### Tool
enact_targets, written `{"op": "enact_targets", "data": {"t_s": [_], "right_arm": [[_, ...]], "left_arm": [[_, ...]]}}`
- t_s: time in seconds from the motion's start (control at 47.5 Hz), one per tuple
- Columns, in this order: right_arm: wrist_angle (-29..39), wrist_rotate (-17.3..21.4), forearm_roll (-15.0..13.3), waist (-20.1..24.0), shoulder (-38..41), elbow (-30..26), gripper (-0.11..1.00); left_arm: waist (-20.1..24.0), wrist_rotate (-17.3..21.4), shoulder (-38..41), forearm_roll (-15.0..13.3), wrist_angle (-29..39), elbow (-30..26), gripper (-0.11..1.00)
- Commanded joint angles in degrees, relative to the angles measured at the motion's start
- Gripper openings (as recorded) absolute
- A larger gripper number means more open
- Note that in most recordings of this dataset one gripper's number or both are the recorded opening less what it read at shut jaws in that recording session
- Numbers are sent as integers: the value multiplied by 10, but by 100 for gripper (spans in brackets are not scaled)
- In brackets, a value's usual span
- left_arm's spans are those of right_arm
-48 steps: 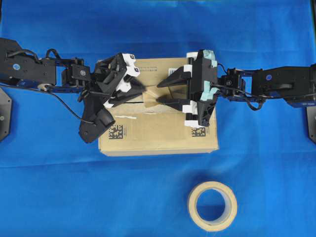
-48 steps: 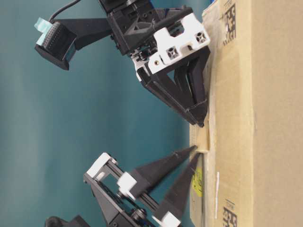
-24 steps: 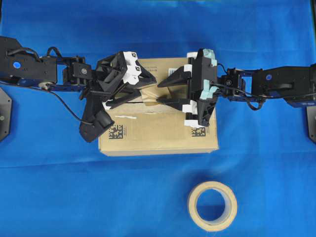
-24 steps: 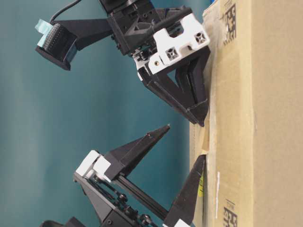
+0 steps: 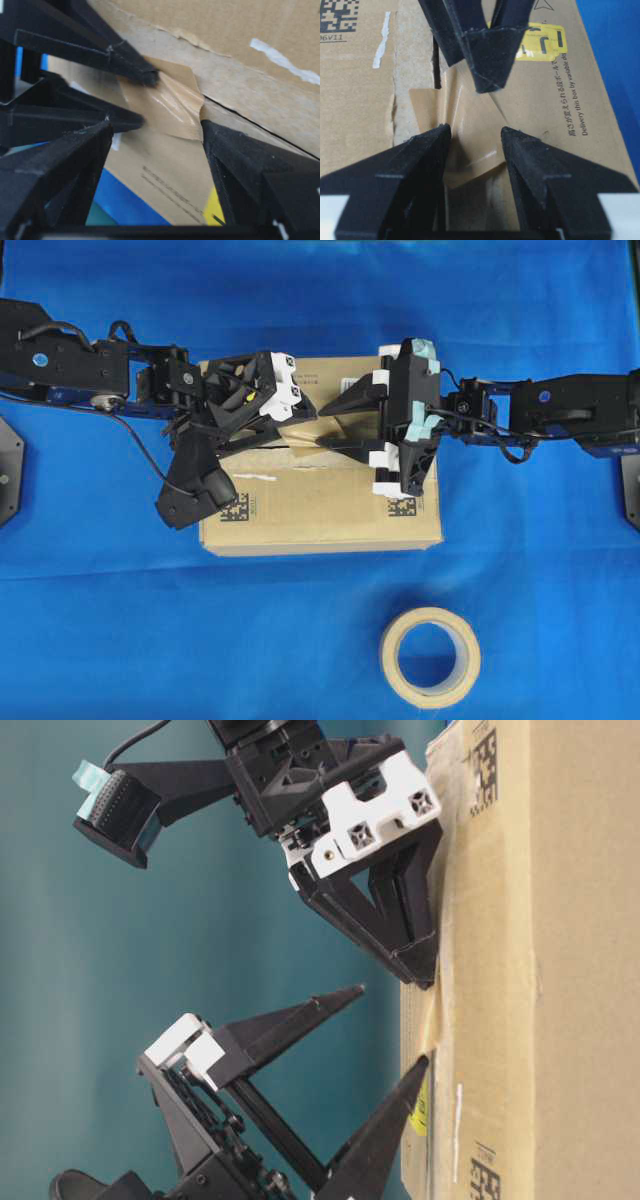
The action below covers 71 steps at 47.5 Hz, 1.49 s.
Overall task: Apply tape along the seams of the closed cardboard box to seal it securely.
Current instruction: 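Hold the tape down with the right gripper while the left gripper releases, then press both grippers down on the tape across the seam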
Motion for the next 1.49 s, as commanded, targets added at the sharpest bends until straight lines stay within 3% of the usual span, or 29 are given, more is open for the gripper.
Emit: {"op": "enact_targets", "data": {"t_s": [0.0, 1.094, 1.241, 1.347, 1.473], "right_arm": [[3, -1, 0, 1, -4, -5, 49], [7, 0, 1, 2, -4, -2, 49], [7, 1, 0, 2, -7, 0, 49], [6, 1, 0, 2, -13, 7, 49], [4, 3, 1, 2, -25, 18, 49]], "left_arm": [[3, -1, -6, 2, 25, -12, 72], [-10, 5, -15, 12, 91, -33, 72], [-12, -3, -47, 2, 56, -25, 72], [-19, -16, -81, -12, -16, 4, 72], [-31, -70, -109, -14, -106, 45, 71]]}}
